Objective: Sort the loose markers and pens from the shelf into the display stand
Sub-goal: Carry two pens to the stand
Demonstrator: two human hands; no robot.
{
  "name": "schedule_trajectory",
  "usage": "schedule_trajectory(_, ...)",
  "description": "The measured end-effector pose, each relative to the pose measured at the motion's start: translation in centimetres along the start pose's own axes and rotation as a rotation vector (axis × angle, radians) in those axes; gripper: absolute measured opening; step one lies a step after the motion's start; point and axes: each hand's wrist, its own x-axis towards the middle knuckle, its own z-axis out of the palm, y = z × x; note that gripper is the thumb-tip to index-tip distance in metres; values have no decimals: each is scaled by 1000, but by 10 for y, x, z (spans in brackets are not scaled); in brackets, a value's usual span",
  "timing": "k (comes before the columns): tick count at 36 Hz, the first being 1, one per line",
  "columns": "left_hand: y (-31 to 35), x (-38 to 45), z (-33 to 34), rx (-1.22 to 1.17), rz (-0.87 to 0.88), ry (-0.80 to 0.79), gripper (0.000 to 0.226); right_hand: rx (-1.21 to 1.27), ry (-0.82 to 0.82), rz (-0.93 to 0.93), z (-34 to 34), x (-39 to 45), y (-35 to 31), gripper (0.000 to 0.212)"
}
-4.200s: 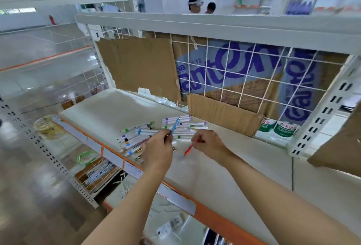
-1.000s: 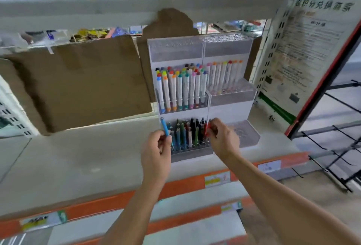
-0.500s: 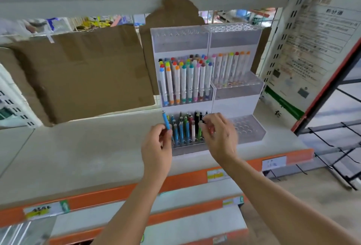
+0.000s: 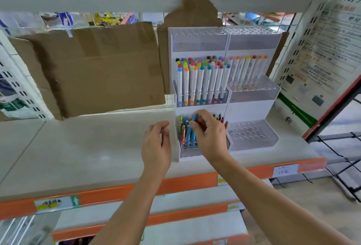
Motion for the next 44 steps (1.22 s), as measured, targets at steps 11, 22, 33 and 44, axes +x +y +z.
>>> schedule_trajectory(11,-7,1,-5,-20,-17,49,19,-164,-149,26,23,-18,16,10)
schedule_trajectory(22,-10,4,-8,1,-14,22,20,-375,-202,83,29,-23,17,9)
schedule_trajectory(33,-17,-8,-30,166,-45,-22,20,-351,40,-216,17,-20,-3,22)
schedule_trajectory(44,-31,-24,-109,550,-49,-57,24,-365,-355,-375,50,-26,-48,32)
